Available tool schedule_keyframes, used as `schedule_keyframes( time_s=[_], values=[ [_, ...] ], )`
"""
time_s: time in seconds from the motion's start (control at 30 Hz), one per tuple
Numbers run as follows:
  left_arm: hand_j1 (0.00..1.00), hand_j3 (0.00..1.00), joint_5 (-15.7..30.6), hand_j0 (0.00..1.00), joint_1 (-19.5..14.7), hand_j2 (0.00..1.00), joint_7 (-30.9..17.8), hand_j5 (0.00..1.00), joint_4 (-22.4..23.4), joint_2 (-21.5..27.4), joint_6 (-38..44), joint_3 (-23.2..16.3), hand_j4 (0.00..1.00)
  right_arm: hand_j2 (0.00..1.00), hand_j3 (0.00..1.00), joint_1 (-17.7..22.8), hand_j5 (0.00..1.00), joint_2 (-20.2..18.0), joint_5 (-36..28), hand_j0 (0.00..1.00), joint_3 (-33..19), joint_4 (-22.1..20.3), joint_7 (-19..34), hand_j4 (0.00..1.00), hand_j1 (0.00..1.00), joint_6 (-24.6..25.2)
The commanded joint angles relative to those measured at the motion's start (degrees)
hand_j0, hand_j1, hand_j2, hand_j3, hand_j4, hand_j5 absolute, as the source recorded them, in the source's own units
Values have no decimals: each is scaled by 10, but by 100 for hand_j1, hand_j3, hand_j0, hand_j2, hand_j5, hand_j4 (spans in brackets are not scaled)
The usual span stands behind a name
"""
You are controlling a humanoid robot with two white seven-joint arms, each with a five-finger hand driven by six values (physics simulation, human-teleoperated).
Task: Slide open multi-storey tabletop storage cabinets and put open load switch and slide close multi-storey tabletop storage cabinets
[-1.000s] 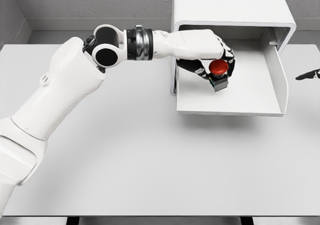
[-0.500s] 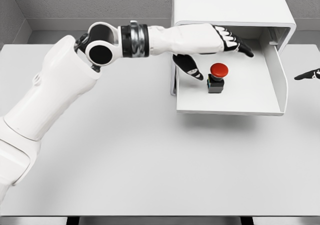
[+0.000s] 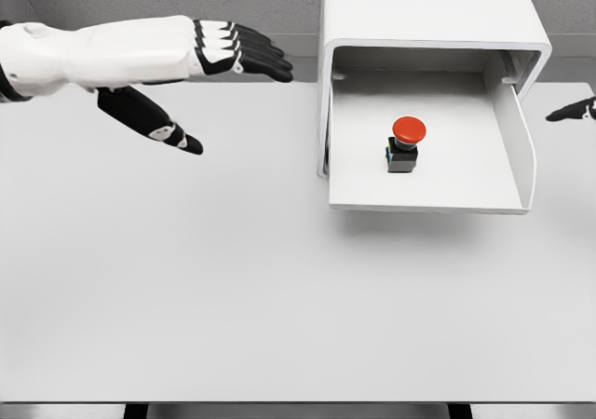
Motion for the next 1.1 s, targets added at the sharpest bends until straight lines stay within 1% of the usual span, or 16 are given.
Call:
schedule_keyframes(
  time_s=[0.0,0.07,0.13,0.23,0.37,0.4,0.53,0.57,0.63,0.87,0.9,1.03,1.07],
  values=[
    [100,100,15,100,0,100,0,100,-6,17,2,0,100,100,100,1,100,-5,-4,100,-5,-18,-25,100,100,1],
    [100,100,15,100,1,100,0,100,-6,19,2,0,100,100,100,1,100,-6,-4,100,-5,-32,-34,100,100,1],
    [100,100,15,100,2,100,0,100,-5,18,2,-2,100,100,100,1,100,-6,-4,100,-4,-51,-67,100,100,1],
    [100,100,15,100,1,100,0,100,-5,19,2,-1,100,100,100,2,100,-9,-4,100,-2,-82,-86,100,100,1],
    [100,100,14,100,3,100,0,100,-5,19,2,-4,100,100,100,22,100,-28,-6,100,2,-84,-93,100,100,1],
    [100,100,14,100,3,100,0,100,-5,18,2,-4,100,100,100,24,100,-28,-8,100,1,-86,-94,100,100,1],
    [100,100,13,100,4,100,0,100,-5,17,2,-6,100,100,100,26,100,-32,-10,100,2,-99,-140,100,100,1],
    [100,100,12,100,4,100,0,100,-5,15,2,-7,100,100,100,34,100,-32,-9,100,2,-100,-147,100,100,1],
    [100,100,12,100,4,100,0,100,-4,14,2,-7,100,100,100,51,100,-31,-9,100,2,-103,-149,100,100,1],
    [100,100,10,100,4,100,0,100,-2,13,2,-8,100,100,100,70,100,-24,-15,100,2,-108,-149,100,100,1],
    [100,100,10,100,4,100,0,100,-2,13,2,-8,100,100,100,81,100,-24,-15,100,2,-108,-149,100,100,1],
    [100,100,9,100,4,100,0,100,-1,11,2,-9,100,100,100,82,100,-21,-15,100,2,-110,-149,100,100,1],
    [100,100,9,100,6,100,0,100,-1,9,2,-9,100,100,100,88,100,-20,-15,100,2,-110,-149,100,100,1]
  ],
)
